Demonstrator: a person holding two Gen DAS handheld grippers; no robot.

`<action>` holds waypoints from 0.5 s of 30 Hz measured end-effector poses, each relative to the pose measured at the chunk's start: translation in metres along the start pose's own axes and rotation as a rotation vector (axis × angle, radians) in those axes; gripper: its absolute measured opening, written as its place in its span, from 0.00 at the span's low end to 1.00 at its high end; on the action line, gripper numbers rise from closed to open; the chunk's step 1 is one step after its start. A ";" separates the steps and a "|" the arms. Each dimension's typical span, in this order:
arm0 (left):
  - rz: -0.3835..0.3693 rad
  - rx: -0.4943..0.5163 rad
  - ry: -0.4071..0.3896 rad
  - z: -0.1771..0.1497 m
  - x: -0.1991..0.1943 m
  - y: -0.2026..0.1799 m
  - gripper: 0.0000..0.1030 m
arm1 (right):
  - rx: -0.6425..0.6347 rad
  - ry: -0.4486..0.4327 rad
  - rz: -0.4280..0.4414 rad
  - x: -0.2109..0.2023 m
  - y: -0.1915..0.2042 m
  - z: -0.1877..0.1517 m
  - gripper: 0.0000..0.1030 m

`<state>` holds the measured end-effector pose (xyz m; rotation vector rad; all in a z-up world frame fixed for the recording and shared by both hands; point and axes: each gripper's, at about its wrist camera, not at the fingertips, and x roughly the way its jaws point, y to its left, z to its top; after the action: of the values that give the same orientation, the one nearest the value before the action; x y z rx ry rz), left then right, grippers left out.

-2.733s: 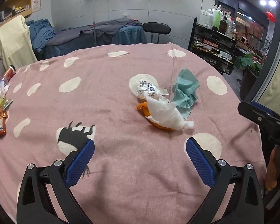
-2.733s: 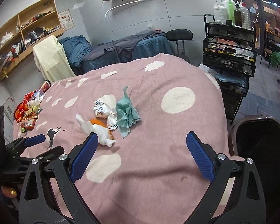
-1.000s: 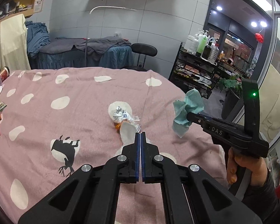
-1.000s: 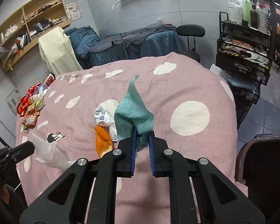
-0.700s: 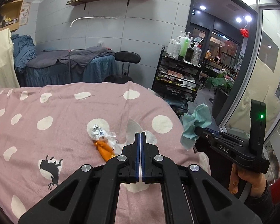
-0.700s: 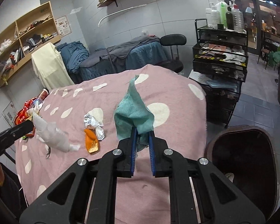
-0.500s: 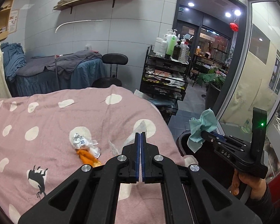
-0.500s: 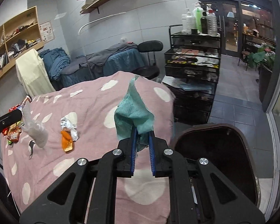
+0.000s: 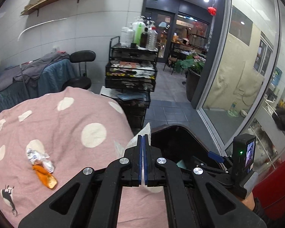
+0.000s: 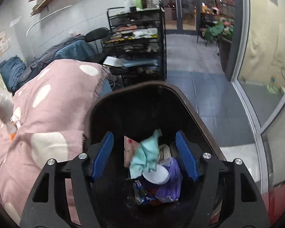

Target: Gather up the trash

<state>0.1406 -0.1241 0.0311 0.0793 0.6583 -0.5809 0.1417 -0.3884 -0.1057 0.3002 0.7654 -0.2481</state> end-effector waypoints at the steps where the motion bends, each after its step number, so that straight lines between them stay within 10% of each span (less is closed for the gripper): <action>1: -0.008 0.007 0.010 0.000 0.006 -0.004 0.02 | 0.012 0.002 -0.005 0.000 -0.002 -0.002 0.66; 15: -0.092 0.073 0.152 -0.011 0.077 -0.062 0.02 | 0.136 -0.038 -0.061 -0.008 -0.045 -0.004 0.71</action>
<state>0.1509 -0.2108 -0.0167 0.1631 0.7918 -0.6924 0.1189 -0.4275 -0.1104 0.3997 0.7220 -0.3635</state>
